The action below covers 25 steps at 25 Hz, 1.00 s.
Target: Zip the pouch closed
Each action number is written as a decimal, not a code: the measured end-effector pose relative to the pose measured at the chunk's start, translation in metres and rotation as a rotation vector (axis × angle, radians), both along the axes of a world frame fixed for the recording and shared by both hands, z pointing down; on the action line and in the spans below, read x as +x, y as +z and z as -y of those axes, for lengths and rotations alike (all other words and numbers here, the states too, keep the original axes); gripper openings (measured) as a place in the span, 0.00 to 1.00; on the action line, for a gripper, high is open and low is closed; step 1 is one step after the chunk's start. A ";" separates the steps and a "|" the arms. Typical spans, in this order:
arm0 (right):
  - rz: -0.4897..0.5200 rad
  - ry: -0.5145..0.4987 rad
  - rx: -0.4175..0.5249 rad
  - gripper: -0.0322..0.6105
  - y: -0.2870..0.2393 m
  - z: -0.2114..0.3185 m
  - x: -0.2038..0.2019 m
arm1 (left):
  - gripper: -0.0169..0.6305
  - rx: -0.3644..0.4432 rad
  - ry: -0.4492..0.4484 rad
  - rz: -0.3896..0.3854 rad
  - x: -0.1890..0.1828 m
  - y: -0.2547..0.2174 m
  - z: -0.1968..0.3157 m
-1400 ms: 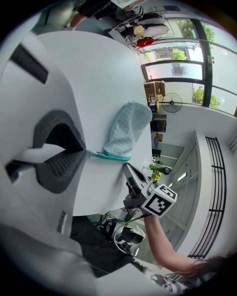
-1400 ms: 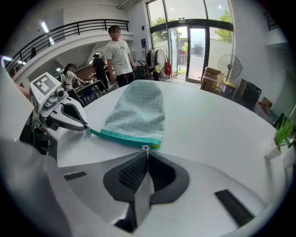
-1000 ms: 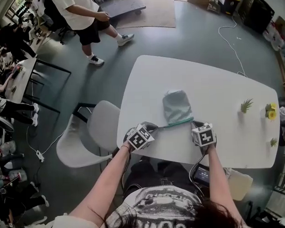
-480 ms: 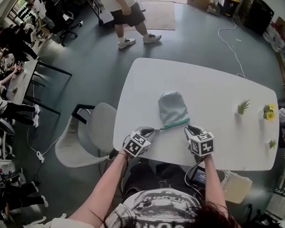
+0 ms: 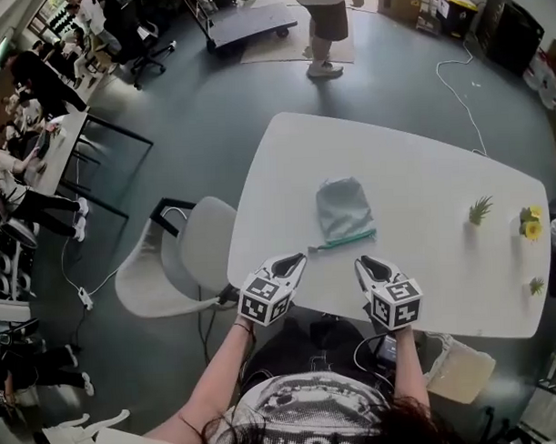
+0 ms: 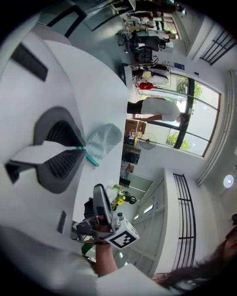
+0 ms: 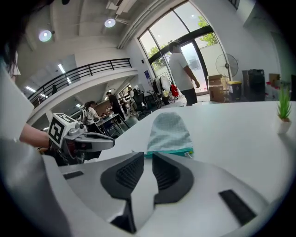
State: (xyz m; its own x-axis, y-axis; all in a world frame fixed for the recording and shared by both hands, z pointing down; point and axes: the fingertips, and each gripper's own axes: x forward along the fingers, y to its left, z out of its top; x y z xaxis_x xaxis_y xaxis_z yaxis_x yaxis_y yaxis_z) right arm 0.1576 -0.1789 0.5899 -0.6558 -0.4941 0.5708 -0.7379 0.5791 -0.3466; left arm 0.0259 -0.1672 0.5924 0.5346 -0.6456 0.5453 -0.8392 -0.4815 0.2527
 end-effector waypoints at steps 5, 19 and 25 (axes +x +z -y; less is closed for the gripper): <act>0.040 -0.014 0.059 0.13 -0.026 -0.016 -0.017 | 0.05 0.078 -0.080 -0.012 -0.007 -0.034 -0.021; 0.084 -0.058 0.197 0.10 -0.092 -0.099 -0.079 | 0.05 0.264 -0.079 0.031 -0.037 -0.105 -0.104; 0.081 -0.047 0.259 0.04 -0.115 -0.147 -0.094 | 0.05 0.329 -0.083 0.005 -0.047 -0.129 -0.143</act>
